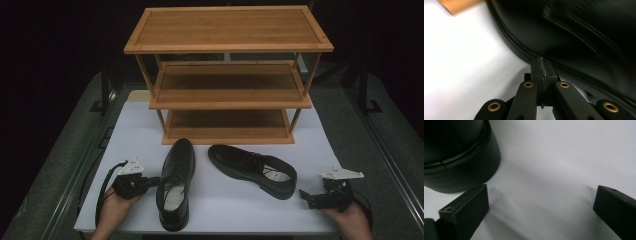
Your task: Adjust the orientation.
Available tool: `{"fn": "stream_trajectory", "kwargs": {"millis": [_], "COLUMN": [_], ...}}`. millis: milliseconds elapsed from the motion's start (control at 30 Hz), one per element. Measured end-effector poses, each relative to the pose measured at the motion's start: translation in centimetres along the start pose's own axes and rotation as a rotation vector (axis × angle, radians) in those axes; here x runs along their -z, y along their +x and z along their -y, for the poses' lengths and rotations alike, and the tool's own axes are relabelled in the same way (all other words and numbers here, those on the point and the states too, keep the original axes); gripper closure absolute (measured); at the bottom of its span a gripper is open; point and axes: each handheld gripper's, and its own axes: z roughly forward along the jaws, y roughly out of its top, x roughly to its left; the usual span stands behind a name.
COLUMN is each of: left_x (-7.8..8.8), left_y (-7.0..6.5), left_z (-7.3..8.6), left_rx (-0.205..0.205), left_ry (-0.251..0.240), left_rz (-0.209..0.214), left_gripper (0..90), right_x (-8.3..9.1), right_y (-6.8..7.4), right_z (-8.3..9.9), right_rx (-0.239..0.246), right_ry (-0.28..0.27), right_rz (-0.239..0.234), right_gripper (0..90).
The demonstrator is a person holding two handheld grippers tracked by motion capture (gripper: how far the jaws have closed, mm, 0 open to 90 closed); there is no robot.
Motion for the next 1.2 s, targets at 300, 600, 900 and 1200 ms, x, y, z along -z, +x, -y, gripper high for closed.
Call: {"fn": "stream_trajectory", "kwargs": {"millis": [300,600,900,1200], "left_x": [0.3,-0.4,-1.4,-2.0], "left_y": [-1.6,-1.6,-2.1,-2.5], "left_z": [0.8,0.5,-0.6,-1.1], "left_rx": [0.002,0.029,0.001,-0.013], "left_ry": [-0.01,-0.028,-0.017,-0.014], "left_rz": [0.04,0.064,0.068,0.079], "left_gripper": [90.0,90.0,90.0,90.0], "right_x": [0.0,0.0,0.0,0.0], "right_y": [0.0,0.0,0.0,0.0], "right_z": [0.0,0.0,0.0,0.0], "right_rx": [0.0,-0.001,-0.001,0.002], "right_ry": [0.003,0.002,0.002,0.001], "right_rz": [0.001,0.001,0.0,0.001], "right_gripper": [0.0,0.0,0.0,0.0]}}
